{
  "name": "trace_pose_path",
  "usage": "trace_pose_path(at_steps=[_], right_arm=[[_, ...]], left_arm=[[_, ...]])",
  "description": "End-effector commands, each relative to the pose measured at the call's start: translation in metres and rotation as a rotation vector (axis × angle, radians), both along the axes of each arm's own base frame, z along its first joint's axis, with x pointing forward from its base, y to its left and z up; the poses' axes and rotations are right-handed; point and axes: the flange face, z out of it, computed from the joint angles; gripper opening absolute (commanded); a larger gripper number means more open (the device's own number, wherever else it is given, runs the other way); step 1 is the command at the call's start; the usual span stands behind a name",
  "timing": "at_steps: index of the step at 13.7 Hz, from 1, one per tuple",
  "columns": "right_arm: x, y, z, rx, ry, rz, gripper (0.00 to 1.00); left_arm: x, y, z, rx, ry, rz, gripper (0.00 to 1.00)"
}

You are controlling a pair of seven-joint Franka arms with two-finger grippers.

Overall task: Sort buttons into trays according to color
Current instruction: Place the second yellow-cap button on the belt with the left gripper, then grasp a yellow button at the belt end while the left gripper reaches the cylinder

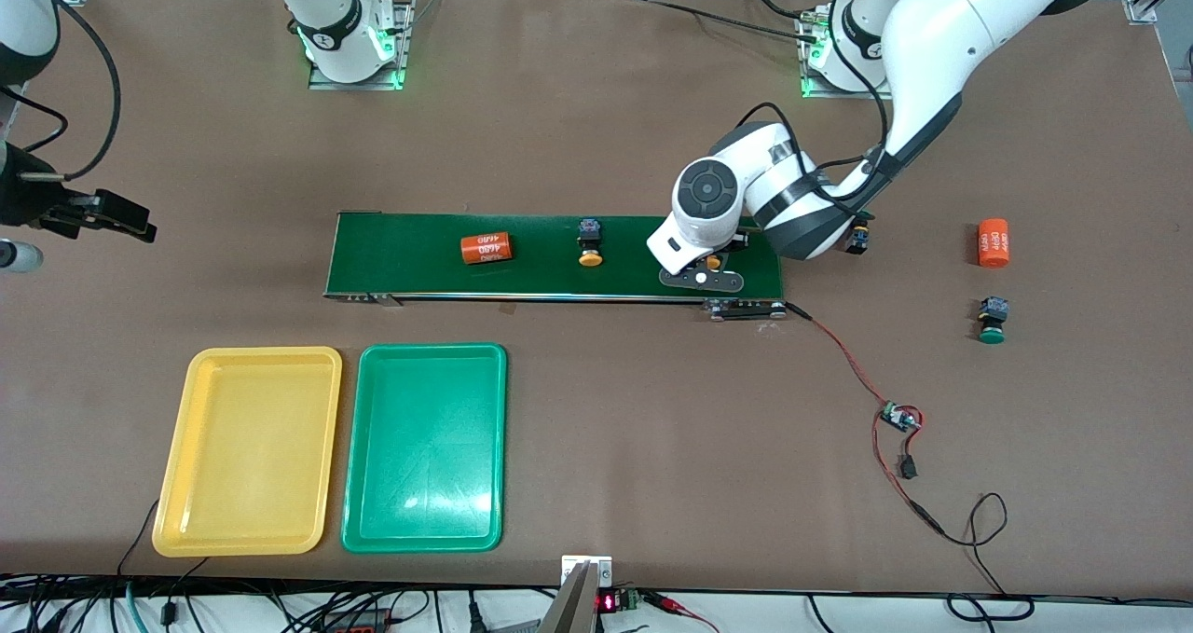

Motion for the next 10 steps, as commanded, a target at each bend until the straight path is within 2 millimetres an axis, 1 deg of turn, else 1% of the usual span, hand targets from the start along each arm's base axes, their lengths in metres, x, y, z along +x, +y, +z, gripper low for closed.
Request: trace_pose_path(at_steps=[1, 2, 3, 4, 5, 6, 7, 8, 9, 10], right_arm=[[0.006, 0.011, -0.006, 0.005, 0.006, 0.018, 1.00], [0.008, 0.022, -0.004, 0.011, -0.010, 0.029, 1.00], [0.010, 0.038, -0.010, 0.019, -0.004, 0.049, 1.00], [0.013, 0.054, -0.021, 0.023, 0.014, 0.052, 1.00], [0.017, 0.076, -0.032, 0.017, 0.023, 0.037, 1.00], [0.019, 0.101, -0.039, 0.010, 0.021, 0.020, 1.00], [0.018, 0.136, -0.047, 0.002, 0.014, -0.012, 1.00], [0.018, 0.172, -0.058, -0.006, 0.002, -0.065, 1.00], [0.016, 0.207, -0.069, -0.013, -0.002, -0.080, 1.00], [0.012, 0.238, -0.082, -0.019, -0.001, -0.068, 1.00]], left_arm=[[0.016, 0.005, 0.014, -0.001, -0.021, 0.043, 1.00], [0.025, 0.006, 0.025, -0.006, -0.033, 0.054, 1.00], [0.031, 0.007, 0.039, 0.010, -0.031, 0.059, 1.00], [0.040, 0.006, 0.059, 0.025, -0.030, 0.065, 1.00], [0.049, 0.009, 0.081, 0.043, -0.024, 0.070, 1.00], [0.060, 0.012, 0.104, 0.044, -0.029, 0.088, 1.00], [0.071, 0.020, 0.123, 0.052, -0.030, 0.113, 1.00], [0.079, 0.027, 0.137, 0.062, -0.032, 0.131, 1.00], [0.088, 0.033, 0.152, 0.062, -0.037, 0.139, 1.00], [0.096, 0.044, 0.161, 0.061, -0.037, 0.136, 1.00]])
